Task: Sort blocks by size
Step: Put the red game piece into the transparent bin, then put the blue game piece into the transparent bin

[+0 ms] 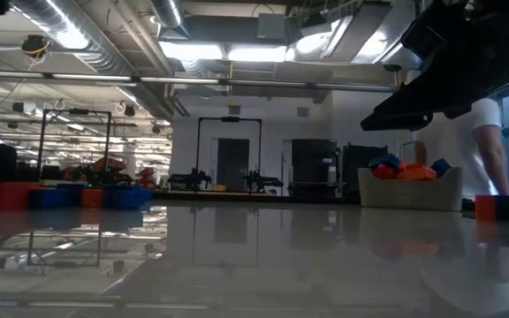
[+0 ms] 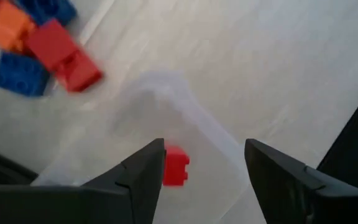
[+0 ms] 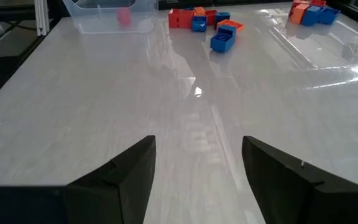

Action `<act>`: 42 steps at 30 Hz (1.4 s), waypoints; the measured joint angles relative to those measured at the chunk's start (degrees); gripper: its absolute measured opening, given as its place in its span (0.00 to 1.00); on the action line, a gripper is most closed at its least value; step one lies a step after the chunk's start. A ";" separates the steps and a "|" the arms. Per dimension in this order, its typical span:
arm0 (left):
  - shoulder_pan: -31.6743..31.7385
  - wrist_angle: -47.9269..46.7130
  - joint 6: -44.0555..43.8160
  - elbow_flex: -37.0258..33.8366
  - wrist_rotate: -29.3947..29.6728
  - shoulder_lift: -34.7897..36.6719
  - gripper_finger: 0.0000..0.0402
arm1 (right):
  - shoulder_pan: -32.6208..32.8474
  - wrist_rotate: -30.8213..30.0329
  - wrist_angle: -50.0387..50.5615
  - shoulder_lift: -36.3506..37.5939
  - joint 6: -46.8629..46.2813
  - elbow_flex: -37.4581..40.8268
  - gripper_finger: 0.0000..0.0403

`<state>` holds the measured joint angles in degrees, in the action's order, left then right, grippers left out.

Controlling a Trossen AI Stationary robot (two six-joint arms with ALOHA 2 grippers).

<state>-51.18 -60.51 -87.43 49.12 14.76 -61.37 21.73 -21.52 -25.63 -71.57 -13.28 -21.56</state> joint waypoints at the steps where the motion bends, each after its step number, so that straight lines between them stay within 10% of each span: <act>1: 0.77 0.03 1.03 0.01 0.96 0.59 0.52 | 0.01 0.00 -0.02 0.00 0.02 0.00 0.59; 23: 26.11 27.44 49.17 0.07 13.54 -6.61 0.52 | -0.01 0.04 0.61 0.00 0.07 0.02 0.59; 34: 34.69 26.69 56.23 0.06 13.36 -14.74 0.52 | 0.01 0.04 1.03 0.00 0.07 0.02 0.59; 42: 41.59 26.74 42.69 0.04 5.55 -19.54 0.52 | 0.01 0.07 1.44 0.00 0.07 0.02 0.59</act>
<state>-9.59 -33.77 -44.74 49.17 20.30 -80.91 21.74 -21.45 -24.18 -71.57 -13.21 -21.54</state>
